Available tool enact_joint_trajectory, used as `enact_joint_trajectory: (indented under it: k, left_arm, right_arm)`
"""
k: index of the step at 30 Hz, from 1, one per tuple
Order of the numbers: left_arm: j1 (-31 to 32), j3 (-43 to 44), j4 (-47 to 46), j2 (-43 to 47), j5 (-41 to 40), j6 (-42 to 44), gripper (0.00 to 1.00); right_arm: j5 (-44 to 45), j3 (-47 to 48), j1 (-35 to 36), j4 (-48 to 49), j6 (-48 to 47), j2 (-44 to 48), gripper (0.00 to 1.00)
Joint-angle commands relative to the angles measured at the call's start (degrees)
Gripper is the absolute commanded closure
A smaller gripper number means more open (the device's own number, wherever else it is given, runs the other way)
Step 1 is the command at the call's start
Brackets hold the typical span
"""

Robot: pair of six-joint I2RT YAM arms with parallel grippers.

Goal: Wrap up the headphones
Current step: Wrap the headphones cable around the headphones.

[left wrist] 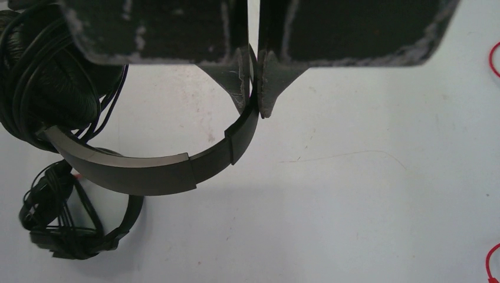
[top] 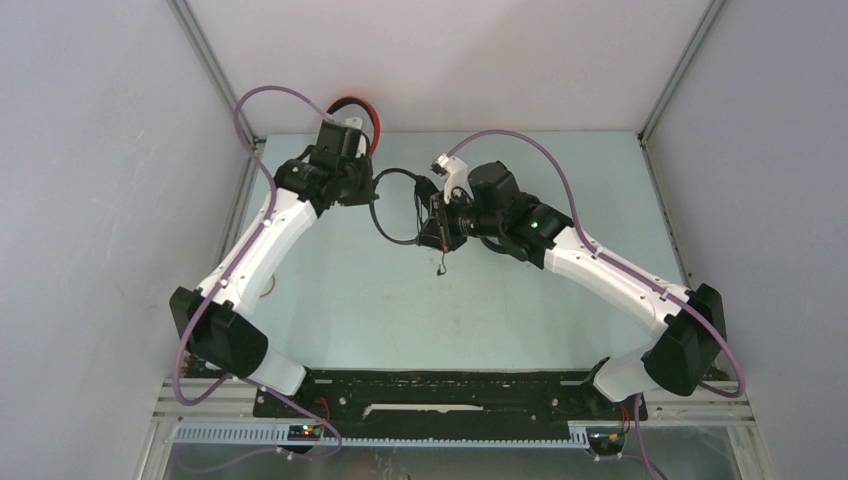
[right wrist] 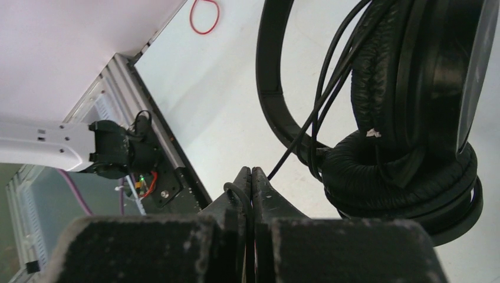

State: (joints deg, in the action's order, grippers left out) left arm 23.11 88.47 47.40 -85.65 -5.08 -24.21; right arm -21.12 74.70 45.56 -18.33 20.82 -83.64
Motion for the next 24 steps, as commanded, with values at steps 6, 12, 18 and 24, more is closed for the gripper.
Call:
enact_joint_trajectory:
  k: [6,12,18,24]
  left_arm:
    - [-1.0,-1.1,-9.8,4.6,1.4,-6.9,1.00]
    - [-0.9,-3.1,-12.3,4.9,2.1,-8.0,1.00]
    - [-0.3,-4.6,-14.2,5.0,3.3,-8.7,1.00]
    - [0.1,-4.2,-14.5,4.7,3.7,-8.4,1.00]
  right_arm:
    - [1.5,-2.0,1.1,4.0,-4.9,1.0,1.00]
    - [-5.8,-1.9,1.4,13.4,-4.6,1.2,1.00]
    - [0.3,-1.7,1.3,17.6,-3.8,0.0,1.00]
    - [4.3,-0.6,1.2,15.6,-4.9,-0.8,1.00]
